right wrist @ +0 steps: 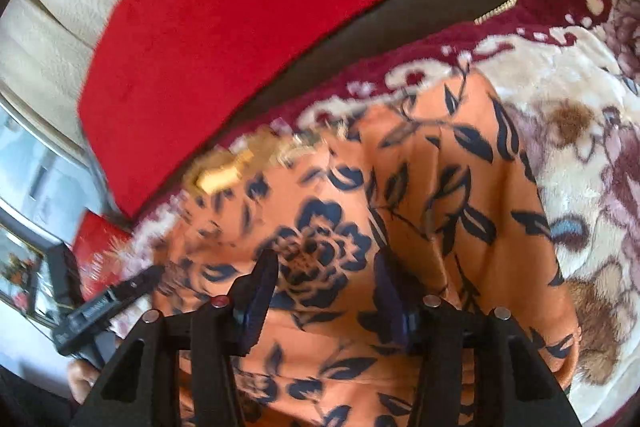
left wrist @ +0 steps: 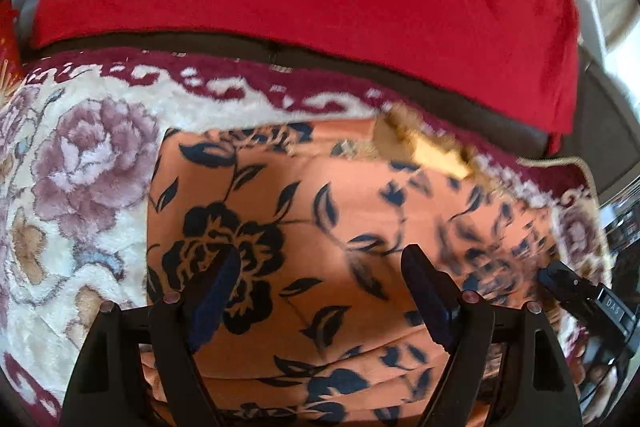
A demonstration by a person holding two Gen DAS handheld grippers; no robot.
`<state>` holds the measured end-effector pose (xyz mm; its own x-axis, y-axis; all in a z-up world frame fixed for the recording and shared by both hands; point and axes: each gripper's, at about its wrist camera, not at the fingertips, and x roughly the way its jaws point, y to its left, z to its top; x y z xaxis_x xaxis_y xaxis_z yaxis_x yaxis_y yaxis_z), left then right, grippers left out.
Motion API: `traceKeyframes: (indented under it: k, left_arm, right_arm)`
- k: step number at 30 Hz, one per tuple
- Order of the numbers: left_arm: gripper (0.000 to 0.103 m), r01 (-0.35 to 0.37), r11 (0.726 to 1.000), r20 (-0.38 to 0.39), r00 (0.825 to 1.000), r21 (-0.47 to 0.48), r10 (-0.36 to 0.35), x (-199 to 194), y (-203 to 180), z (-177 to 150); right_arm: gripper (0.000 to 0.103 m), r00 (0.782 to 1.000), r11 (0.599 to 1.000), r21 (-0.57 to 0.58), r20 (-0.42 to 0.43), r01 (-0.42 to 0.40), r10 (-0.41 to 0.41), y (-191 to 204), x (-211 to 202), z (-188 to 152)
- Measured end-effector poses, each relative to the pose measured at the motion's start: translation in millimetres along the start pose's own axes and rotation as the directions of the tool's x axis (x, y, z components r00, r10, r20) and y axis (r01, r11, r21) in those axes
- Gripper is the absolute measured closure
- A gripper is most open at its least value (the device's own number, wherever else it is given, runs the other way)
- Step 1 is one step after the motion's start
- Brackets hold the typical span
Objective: Fold small clothes
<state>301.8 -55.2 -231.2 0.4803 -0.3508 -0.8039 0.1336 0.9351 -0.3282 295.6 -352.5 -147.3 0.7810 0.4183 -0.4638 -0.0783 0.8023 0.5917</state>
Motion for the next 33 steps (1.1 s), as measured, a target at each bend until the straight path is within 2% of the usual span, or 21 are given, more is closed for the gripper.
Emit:
traceKeyframes:
  k: [3,4,6,7,8,10,14,17,20,21,22,24,26,28,31,33]
  left_arm:
    - [0.020,0.040,0.998,-0.005,0.999,0.050,-0.040,-1.9,-11.6,-2.1]
    - [0.020,0.025,0.997,-0.016,1.000,0.078,-0.023,2.1,-16.2,-4.1]
    - [0.020,-0.052,0.989,-0.069,0.996,0.136,0.062,18.0,-21.3,-9.8]
    - [0.019,-0.074,0.986,-0.098,0.991,0.150,0.089,26.7,-20.4,-12.4]
    - [0.019,-0.066,0.988,-0.097,0.992,0.139,0.080,28.0,-17.8,-13.7]
    - [0.019,-0.046,0.993,-0.090,0.994,0.106,0.056,20.0,-13.0,-10.9]
    - [0.019,-0.033,0.992,-0.035,0.999,0.121,0.037,-7.4,-4.1,-10.8]
    - [0.019,-0.024,0.995,-0.013,1.000,0.093,0.026,-26.9,12.3,-17.8]
    - [0.019,-0.029,0.999,0.051,0.998,0.045,0.027,-56.7,34.3,-27.5]
    - [0.019,-0.032,0.999,0.077,0.997,0.035,0.029,-67.9,43.2,-34.4]
    - [0.019,-0.042,0.999,0.102,0.994,0.025,0.040,-78.4,51.9,-42.3]
    - [0.019,-0.074,0.997,0.154,0.985,0.001,0.073,-104.3,69.1,-69.5]
    - [0.019,-0.087,0.996,0.169,0.982,-0.015,0.088,-121.7,79.3,-99.1]
    - [0.017,-0.074,0.997,0.162,0.984,-0.032,0.078,-131.6,85.8,-125.4]
    - [0.016,-0.053,0.994,0.096,0.993,-0.095,0.062,-145.9,101.3,-167.6]
    - [0.017,-0.032,0.992,0.042,0.998,-0.124,0.038,-150.2,107.6,-193.2]
  right_arm:
    - [0.049,0.997,0.997,-0.050,0.051,-0.054,0.057,11.5,-9.0,4.5]
    - [0.049,0.996,0.995,-0.060,0.026,-0.080,0.082,16.1,-3.5,7.2]
    - [0.048,0.993,0.993,-0.067,-0.079,-0.099,0.093,19.1,17.3,4.2]
    - [0.048,0.990,0.994,-0.079,-0.127,-0.079,0.068,22.2,26.6,-0.9]
    - [0.048,0.991,0.993,-0.115,-0.135,-0.038,0.022,27.3,32.4,-6.3]
    - [0.048,0.994,0.984,-0.177,-0.104,-0.005,-0.014,40.2,28.3,-8.5]
    - [0.048,0.996,0.980,-0.196,-0.088,-0.045,0.028,45.3,12.7,-12.9]
    - [0.048,0.998,0.975,-0.220,-0.053,-0.039,0.028,34.2,-8.2,-20.3]
    - [0.048,0.999,0.974,-0.219,-0.024,-0.051,0.047,14.3,-42.5,-29.8]
    - [0.045,0.998,0.976,-0.208,-0.011,-0.066,0.065,5.4,-56.1,-36.8]
    - [0.042,0.997,0.978,-0.193,-0.003,-0.078,0.079,-1.0,-52.4,-38.4]
    - [0.041,0.994,0.983,-0.152,0.001,-0.107,0.108,-19.2,-73.7,-59.4]
    - [0.041,0.993,0.984,-0.133,-0.018,-0.115,0.114,-30.2,-89.1,-79.1]
    - [0.039,0.994,0.987,-0.123,-0.045,-0.107,0.102,-38.4,-107.2,-103.2]
    - [0.036,0.992,0.990,-0.126,-0.112,-0.070,0.056,-45.3,-124.8,-135.1]
    - [0.036,0.980,0.994,-0.106,-0.197,-0.028,0.006,-51.3,-129.4,-157.3]
